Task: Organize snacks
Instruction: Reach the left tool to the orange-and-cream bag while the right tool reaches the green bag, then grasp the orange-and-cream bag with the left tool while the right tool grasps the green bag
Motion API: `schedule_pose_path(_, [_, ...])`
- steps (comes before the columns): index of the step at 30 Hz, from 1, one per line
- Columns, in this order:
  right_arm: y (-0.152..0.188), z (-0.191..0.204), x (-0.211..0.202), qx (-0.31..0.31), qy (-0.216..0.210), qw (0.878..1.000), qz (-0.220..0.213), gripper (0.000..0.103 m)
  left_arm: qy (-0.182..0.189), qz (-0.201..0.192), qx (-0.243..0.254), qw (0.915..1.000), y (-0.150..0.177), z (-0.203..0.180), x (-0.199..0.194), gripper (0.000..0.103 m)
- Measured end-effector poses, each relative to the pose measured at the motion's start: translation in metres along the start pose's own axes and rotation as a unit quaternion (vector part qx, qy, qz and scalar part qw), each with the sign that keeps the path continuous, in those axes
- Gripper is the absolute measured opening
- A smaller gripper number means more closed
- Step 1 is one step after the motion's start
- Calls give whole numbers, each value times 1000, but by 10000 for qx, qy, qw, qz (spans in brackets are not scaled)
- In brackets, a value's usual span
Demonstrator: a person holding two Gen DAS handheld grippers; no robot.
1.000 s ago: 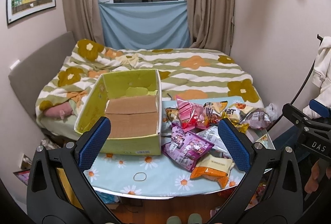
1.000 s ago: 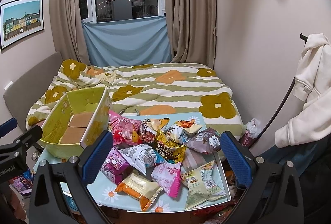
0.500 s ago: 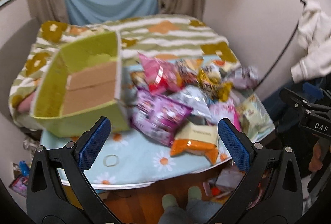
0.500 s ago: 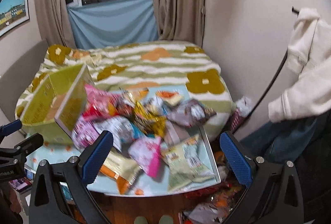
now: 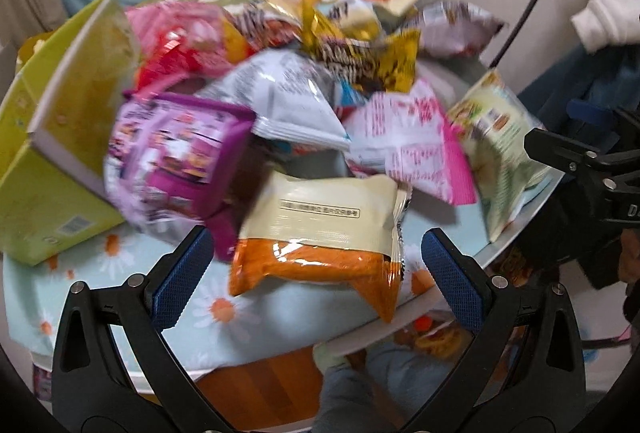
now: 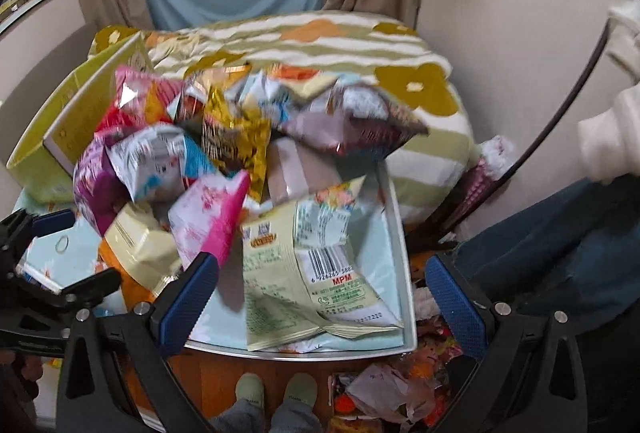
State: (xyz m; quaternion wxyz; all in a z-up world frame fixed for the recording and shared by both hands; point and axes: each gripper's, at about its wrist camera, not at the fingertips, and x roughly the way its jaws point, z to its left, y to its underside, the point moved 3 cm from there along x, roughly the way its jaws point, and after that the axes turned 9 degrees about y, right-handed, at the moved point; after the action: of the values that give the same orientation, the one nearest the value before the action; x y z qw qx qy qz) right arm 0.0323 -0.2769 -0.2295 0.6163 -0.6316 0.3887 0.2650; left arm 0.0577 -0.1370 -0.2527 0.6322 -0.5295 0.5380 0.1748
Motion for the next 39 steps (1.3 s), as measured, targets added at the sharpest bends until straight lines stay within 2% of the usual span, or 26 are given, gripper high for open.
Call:
schedule_pose_path(9, [4, 5, 36, -210, -362, 9988, 251, 102, -239, 285, 149, 9992, -6, -6, 42, 101])
schedule_pose_path(12, [4, 8, 47, -294, -430, 9981, 317, 97, -135, 348, 42, 9993, -5, -4, 50, 98])
schedule_pose_path(18, [1, 10, 63, -389, -472, 9972, 427, 92, -248, 541, 193, 9980, -11, -9, 71, 97])
schedule_pose_path(23, [2, 14, 74, -449, -518, 9963, 527, 86, -342, 670, 310, 9967, -10, -19, 83, 86])
schedule_pose_path(29, [1, 16, 80, -421, -541, 9959, 587, 78, -393, 637, 376, 9965, -7, -19, 78, 76])
schedule_pose_path(35, [0, 18, 79, -511, -456, 9959, 588, 70, -444, 648, 416, 9960, -9, -27, 74, 74])
schedule_pose_path(39, [-2, 17, 71, -466, -412, 9967, 525, 64, -485, 601, 403, 9962, -10, -22, 48, 74])
